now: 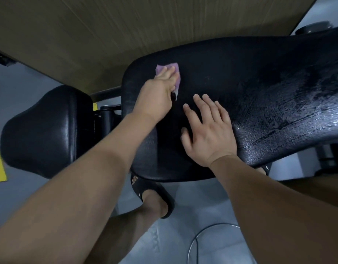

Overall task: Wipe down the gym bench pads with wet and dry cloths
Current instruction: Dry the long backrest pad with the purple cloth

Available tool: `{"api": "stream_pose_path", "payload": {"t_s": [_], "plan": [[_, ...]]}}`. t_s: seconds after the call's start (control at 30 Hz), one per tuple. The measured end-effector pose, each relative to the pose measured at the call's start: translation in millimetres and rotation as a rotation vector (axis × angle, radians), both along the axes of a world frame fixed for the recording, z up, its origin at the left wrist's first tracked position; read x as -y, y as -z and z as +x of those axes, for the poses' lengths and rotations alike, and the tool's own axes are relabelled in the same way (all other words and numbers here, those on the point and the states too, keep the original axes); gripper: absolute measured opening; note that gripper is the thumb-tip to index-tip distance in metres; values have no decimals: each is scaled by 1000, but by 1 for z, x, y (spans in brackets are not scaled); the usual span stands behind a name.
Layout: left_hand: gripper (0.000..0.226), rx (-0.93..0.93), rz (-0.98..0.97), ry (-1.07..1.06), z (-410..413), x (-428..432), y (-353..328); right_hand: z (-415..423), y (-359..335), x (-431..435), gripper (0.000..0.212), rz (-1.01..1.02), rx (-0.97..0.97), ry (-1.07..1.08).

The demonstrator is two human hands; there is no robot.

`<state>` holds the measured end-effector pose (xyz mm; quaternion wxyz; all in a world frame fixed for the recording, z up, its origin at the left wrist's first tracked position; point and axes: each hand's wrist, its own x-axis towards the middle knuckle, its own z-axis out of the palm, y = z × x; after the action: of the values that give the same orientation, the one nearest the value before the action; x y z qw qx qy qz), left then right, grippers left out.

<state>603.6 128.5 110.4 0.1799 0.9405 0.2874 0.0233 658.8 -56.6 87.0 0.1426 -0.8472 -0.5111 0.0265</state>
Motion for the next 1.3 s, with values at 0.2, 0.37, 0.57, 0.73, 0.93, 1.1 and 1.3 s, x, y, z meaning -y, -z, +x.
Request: {"api": "stream_pose_path", "payload": {"t_s": [0.2, 0.37, 0.57, 0.73, 0.93, 1.1, 1.3], "plan": [[50, 64, -40, 33, -54, 49, -2, 1, 3, 1, 54, 45, 10, -8], [53, 63, -80, -53, -102, 105, 5, -1, 5, 1, 49, 89, -4, 0], [55, 56, -116, -42, -139, 180, 3, -2, 4, 4, 48, 126, -4, 2], [60, 34, -33, -99, -137, 156, 9, -3, 5, 4, 52, 141, -8, 4], [59, -29, 5, -294, -131, 143, 10, -3, 3, 5, 55, 122, -3, -6], [64, -20, -56, -242, -178, 198, 6, -3, 3, 5, 54, 120, -5, 1], [44, -124, 23, -467, -151, 142, 3, -3, 1, 6, 54, 99, -20, -5]]}}
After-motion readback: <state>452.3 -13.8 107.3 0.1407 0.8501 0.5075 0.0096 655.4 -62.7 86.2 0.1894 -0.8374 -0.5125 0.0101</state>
